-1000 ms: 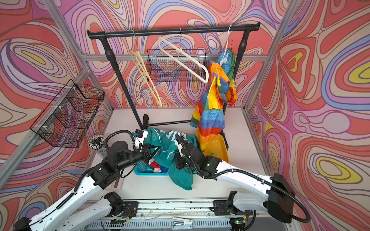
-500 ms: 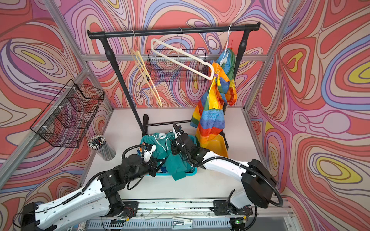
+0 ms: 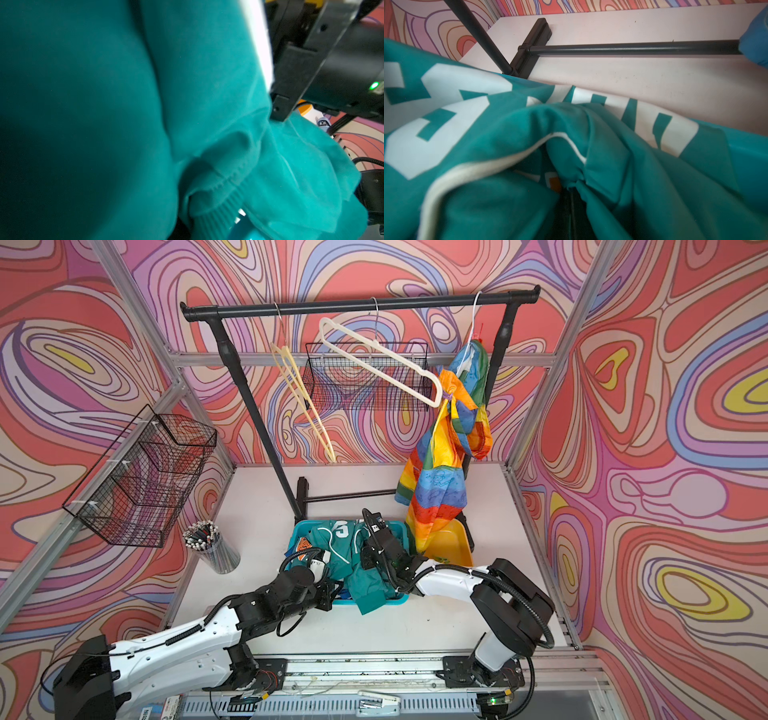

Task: Remove the clothespins securing jackets to the hanger
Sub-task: Adjust the jacket in the basket.

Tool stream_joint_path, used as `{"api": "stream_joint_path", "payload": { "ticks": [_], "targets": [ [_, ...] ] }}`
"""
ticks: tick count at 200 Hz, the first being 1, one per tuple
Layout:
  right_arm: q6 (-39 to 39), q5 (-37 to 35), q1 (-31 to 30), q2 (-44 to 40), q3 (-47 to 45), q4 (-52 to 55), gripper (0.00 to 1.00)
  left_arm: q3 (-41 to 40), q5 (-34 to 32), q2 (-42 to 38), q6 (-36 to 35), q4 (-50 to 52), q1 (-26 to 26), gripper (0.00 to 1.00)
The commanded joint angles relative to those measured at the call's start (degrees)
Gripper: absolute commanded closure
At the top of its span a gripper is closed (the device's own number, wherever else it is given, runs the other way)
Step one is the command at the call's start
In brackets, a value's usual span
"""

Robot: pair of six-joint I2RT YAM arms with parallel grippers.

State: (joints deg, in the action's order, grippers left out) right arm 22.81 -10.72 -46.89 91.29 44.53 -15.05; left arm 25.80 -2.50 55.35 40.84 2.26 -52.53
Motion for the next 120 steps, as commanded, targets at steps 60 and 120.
{"api": "stream_joint_path", "payload": {
  "ticks": [60,120],
  "targets": [
    [-4.46,-1.11,0.26,-9.03,1.5,12.23,0.52,9.41,-3.48,-6.82,-1.38,9.69,-0.25,0.35],
    [-6.26,-3.58,-1.94,-20.73,8.13,24.54,0.3,17.19,-8.06,-7.66,-5.84,14.68,-0.3,0.19]
  ]
}}
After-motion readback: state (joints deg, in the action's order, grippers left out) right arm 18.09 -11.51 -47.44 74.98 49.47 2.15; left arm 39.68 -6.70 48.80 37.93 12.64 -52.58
